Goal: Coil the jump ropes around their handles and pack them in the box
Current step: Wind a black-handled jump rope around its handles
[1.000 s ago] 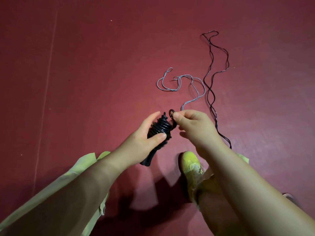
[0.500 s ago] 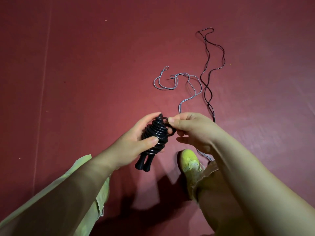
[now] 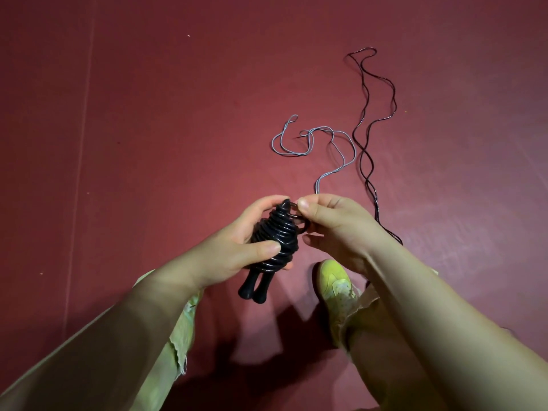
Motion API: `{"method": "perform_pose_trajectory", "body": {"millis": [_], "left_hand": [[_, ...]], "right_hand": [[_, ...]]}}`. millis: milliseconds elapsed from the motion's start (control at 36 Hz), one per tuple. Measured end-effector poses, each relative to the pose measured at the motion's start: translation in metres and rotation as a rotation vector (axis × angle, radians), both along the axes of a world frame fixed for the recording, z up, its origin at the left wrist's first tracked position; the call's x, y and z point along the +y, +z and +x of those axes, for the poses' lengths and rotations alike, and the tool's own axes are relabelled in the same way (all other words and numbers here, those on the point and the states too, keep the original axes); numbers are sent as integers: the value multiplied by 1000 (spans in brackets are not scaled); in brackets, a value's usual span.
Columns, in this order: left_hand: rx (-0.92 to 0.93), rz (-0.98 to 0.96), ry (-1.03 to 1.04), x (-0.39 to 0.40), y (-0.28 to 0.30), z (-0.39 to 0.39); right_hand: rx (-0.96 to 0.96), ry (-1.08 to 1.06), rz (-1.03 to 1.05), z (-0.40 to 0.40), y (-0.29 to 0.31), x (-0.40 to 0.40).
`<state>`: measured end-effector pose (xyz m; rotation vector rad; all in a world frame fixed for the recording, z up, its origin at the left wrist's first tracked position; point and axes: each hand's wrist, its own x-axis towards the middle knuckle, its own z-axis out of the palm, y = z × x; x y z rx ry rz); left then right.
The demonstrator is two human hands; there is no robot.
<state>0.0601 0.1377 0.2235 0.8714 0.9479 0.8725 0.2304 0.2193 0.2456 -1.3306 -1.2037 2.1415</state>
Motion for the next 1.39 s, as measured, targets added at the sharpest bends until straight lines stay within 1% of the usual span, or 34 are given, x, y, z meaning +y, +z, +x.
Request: {"method": "perform_pose_trajectory", "body": {"millis": [139, 250, 500, 722, 833, 917, 972, 1083, 1139, 1194, 1250, 1306, 1389], "left_hand": [[33, 24, 5, 0, 3, -4], [30, 0, -1, -1, 4, -7], [55, -6, -22, 0, 6, -6], [72, -10, -4, 0, 4, 0], [91, -65, 113, 3, -1, 5], [124, -73, 181, 6, -3, 5], [178, -67, 174, 8, -4, 3], [269, -60, 103, 7, -9, 0], [360, -57, 65, 5, -10, 0], [406, -55, 34, 4, -10, 1], [368, -70, 8, 4, -9, 2], [283, -102, -17, 4, -6, 3], [198, -148, -34, 4, -1, 4]], "right_hand": [[105, -24, -42, -8, -5, -8], [147, 23, -71, -11, -6, -11], [170, 6, -51, -10, -8, -10], [172, -102, 6, -15, -12, -13], [133, -145, 50, -16, -12, -12], [101, -137, -7, -13, -9, -6], [38, -104, -42, -7, -6, -1], [-90, 28, 27, 1, -5, 3], [-118, 37, 32, 2, -7, 4], [-150, 51, 48, 3, -9, 5], [-171, 74, 72, 3, -11, 5], [-167, 67, 98, 1, -14, 3], [-113, -30, 91, -3, -16, 2]]}}
